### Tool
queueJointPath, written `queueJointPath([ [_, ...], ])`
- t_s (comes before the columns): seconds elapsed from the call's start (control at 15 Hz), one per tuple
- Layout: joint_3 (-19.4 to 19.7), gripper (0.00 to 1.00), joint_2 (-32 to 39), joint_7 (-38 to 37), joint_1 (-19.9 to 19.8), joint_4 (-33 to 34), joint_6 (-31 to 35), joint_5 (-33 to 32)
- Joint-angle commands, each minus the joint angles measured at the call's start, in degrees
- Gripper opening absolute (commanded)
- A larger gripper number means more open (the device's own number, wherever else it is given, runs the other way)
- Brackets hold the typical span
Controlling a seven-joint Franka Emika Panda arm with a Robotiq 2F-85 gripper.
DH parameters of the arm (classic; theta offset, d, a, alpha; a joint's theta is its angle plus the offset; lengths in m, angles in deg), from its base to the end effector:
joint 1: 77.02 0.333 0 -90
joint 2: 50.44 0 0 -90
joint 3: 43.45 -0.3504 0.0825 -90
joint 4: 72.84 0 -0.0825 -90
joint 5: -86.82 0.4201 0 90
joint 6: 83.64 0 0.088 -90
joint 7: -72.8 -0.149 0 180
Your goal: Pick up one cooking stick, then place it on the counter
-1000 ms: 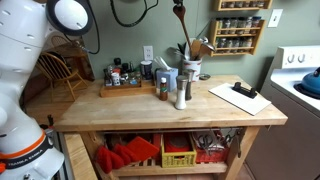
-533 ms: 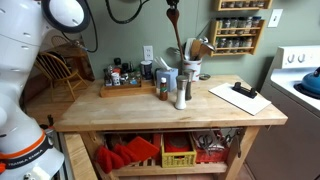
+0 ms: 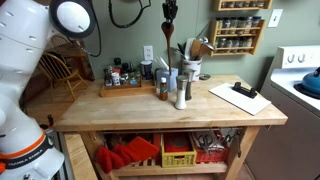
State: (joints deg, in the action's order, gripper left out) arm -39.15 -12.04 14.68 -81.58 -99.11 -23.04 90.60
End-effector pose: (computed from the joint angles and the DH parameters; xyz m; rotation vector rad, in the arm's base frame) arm 0.7002 -0.0708 0.6562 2.6407 -1.6631 -0.1074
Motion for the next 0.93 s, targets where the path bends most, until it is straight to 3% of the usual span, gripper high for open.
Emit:
queueJointPath([
  [0.0,-1.8,0.03,4.2,6.5,-1.6,2.2,0.4,1.7],
  [0.87,-4.0,0.03,12.3,23.5,-4.5,1.7,5.3,5.8],
])
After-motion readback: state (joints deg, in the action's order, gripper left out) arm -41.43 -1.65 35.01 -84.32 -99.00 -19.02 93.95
